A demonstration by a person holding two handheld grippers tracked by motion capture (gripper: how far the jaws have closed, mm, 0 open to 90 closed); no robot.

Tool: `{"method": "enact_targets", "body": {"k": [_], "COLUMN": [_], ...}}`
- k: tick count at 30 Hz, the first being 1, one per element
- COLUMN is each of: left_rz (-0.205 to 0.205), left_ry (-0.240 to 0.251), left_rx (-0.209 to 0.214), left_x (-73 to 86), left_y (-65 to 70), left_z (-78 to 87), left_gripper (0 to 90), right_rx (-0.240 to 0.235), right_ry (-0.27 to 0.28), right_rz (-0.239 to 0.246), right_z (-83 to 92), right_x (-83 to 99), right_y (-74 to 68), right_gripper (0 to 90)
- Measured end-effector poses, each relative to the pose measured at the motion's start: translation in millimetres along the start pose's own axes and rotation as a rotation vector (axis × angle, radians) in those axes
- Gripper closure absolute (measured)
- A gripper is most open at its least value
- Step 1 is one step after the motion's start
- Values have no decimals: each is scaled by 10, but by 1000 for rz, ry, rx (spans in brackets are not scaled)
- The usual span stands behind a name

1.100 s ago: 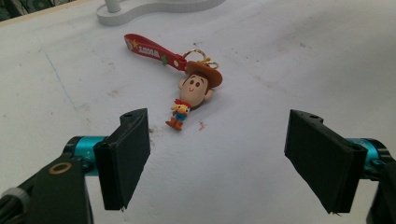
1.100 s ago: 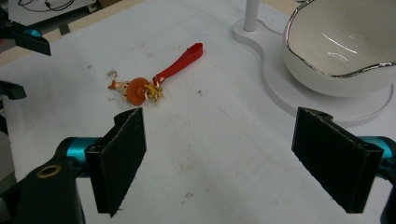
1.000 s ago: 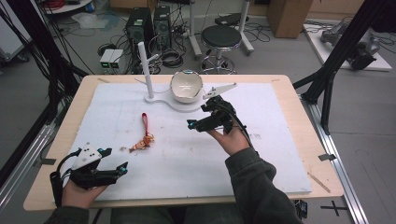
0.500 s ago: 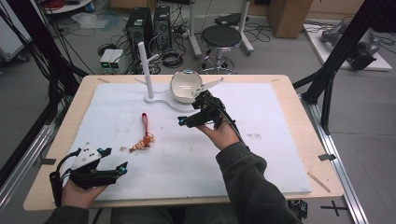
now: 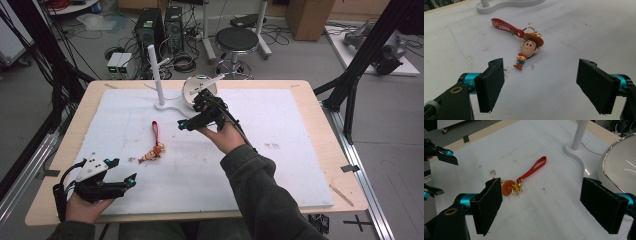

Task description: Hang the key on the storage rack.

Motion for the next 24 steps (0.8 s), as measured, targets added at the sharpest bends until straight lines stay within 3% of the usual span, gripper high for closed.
{"method": "enact_targets", "body": {"k": [5, 10, 13, 24], "left_rz": [-3, 2, 1, 3], "left_ry": [0, 1, 1, 5], "left_rx": [0, 1, 1, 1], "left_x": [1, 5, 6, 1], "left_y": [-3, -9, -11, -13], "left_z": [3, 5, 8, 7], "left_gripper": [228, 228, 228, 228], "right_rx": [-6, -7, -12, -28], "right_ry": [-30, -57, -79, -112], "right_rz": [4, 4, -16, -55], "right_z": [-170, -332, -475, -751], "right_x": [-123, -132, -130, -139], "right_y": [-57, -85, -93, -122], "right_gripper": [173, 173, 175, 179]}}
Point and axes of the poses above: each handheld gripper's, and its own axes: z roughly backward along the jaws, x roughly out of its underside, y roughly to its right, the point moved 4 cm from there along -z, roughly forward along the jaws, and after that the axes turned 4 degrees about -z, right-handed, at the moved point
